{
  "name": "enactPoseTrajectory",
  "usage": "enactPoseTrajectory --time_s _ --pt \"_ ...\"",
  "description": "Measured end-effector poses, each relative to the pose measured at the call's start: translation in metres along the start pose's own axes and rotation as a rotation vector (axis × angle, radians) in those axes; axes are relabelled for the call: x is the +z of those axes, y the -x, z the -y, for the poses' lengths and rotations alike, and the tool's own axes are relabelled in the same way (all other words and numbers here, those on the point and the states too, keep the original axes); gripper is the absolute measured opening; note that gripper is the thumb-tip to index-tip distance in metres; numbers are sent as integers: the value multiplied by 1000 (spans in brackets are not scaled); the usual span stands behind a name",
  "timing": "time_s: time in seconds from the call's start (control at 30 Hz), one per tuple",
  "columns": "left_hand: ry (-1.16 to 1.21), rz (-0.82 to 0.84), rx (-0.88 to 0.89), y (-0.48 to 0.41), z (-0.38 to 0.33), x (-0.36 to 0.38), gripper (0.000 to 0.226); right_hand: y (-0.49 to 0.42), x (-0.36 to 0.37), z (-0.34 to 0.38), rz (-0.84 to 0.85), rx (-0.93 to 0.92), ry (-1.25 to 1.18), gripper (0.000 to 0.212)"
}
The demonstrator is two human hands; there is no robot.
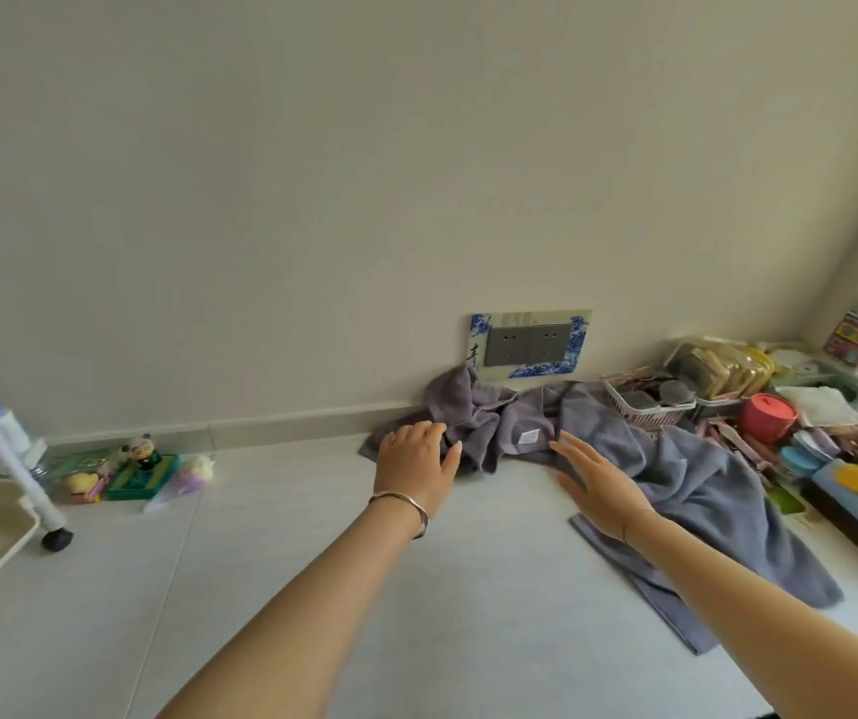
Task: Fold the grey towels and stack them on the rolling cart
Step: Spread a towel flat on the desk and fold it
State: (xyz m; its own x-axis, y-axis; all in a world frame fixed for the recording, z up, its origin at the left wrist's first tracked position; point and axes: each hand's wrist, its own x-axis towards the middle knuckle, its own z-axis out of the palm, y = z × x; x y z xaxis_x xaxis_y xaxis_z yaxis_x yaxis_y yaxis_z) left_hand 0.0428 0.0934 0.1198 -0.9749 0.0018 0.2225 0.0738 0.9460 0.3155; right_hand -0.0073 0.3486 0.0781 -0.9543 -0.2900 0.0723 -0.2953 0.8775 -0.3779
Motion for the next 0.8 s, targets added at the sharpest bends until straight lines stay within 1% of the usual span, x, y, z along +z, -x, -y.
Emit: enactPoseTrajectory --time_s 0.03,0.07,0.13,0.17,0.2,0.23,0.27,0.3,0.37,0.4,0.47,0.5,0.57,0.67,0.73,0.8 --pt "-12 15 6 -5 -7 8 53 2 1 -15 17 21 4 48" --pt "-15 18 8 -8 -11 15 46 4 2 -24 27 36 3 48" --pt "-6 29 4 -19 -39 35 49 9 -1 -60 62 81 -18 48" --pt "-2 62 2 -24 -55 49 52 11 -2 -79 70 106 -35 49" --pt "1 71 2 -25 -57 52 49 11 -1 -82 65 121 -47 49" --pt "7 91 6 -31 -80 71 45 16 -3 -108 92 151 -59 49" --pt "17 104 4 -35 -90 83 44 18 -3 -120 90 165 -82 49" --pt "19 118 6 -36 -95 91 47 20 -2 -125 94 167 -102 48" --pt "35 161 1 -43 -124 118 61 23 -3 -156 101 176 -120 46" --pt "33 191 -1 -44 -134 128 63 24 -2 -165 103 171 -125 46" --pt "45 230 1 -44 -153 153 51 24 2 -186 122 192 -133 49" --pt "55 249 5 -45 -161 166 47 25 5 -196 159 213 -139 49" --pt "71 295 16 -45 -171 186 46 26 13 -209 241 231 -129 46" --pt "79 425 5 -44 -181 213 45 33 26 -224 260 197 -94 43" --pt "87 513 -20 -42 -187 230 45 37 33 -231 263 117 6 53" --pt "107 545 -83 -39 -190 243 46 40 39 -236 245 53 76 58"
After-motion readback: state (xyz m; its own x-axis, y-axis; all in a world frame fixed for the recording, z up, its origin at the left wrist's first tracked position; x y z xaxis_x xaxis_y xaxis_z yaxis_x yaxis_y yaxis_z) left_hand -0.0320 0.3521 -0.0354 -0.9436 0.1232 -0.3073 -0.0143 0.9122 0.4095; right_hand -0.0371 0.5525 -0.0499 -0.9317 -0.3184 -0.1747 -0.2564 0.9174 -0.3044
